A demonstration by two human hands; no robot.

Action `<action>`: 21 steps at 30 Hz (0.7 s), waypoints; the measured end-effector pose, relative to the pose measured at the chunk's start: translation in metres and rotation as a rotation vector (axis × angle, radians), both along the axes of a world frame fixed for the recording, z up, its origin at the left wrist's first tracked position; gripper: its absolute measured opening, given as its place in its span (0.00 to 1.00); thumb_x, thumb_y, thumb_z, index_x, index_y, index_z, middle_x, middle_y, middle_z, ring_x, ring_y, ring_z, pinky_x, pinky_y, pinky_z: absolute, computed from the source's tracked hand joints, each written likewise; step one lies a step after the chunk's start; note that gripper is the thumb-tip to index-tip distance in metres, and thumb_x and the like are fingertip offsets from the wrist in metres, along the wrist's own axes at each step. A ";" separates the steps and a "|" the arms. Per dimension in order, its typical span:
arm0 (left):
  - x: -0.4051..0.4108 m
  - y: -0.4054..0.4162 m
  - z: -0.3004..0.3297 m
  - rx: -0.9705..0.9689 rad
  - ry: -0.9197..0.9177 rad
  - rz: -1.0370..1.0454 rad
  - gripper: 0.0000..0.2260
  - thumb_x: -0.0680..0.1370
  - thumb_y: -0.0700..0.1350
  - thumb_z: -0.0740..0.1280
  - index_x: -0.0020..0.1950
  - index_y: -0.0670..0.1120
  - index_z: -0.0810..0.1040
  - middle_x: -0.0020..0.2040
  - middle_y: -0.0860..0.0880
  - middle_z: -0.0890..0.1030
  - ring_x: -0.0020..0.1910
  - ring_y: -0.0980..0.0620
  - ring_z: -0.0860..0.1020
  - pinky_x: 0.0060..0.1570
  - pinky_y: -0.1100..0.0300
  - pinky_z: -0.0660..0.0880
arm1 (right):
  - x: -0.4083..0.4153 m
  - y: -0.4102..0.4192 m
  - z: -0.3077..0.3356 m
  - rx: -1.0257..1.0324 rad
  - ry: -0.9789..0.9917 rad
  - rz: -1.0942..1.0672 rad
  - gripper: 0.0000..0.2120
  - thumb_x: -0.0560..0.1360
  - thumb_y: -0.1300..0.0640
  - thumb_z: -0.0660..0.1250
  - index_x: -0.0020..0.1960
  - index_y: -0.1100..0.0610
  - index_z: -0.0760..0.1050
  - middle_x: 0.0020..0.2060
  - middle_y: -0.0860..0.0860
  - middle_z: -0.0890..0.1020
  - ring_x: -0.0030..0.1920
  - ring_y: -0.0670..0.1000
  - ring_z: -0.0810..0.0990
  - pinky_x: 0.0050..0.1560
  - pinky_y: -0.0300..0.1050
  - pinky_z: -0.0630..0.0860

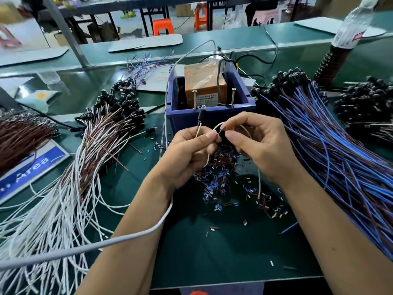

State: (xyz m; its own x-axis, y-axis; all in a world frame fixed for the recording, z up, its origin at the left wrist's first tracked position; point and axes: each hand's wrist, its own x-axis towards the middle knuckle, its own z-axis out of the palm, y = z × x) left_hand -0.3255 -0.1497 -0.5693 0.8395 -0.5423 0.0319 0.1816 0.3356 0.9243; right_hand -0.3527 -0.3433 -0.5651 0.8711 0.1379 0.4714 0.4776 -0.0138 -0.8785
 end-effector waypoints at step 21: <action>-0.003 0.006 0.002 -0.201 0.078 -0.171 0.09 0.72 0.51 0.79 0.42 0.48 0.83 0.30 0.57 0.73 0.25 0.60 0.54 0.20 0.68 0.49 | -0.001 -0.016 0.010 0.318 0.234 0.179 0.08 0.80 0.61 0.67 0.59 0.55 0.75 0.35 0.54 0.79 0.24 0.46 0.67 0.22 0.37 0.60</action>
State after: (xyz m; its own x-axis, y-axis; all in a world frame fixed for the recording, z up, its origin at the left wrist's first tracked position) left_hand -0.3288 -0.1437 -0.5678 0.7404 -0.6658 0.0922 0.3197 0.4696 0.8230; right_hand -0.3541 -0.3596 -0.5552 0.9352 0.1762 0.3073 0.2353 0.3395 -0.9107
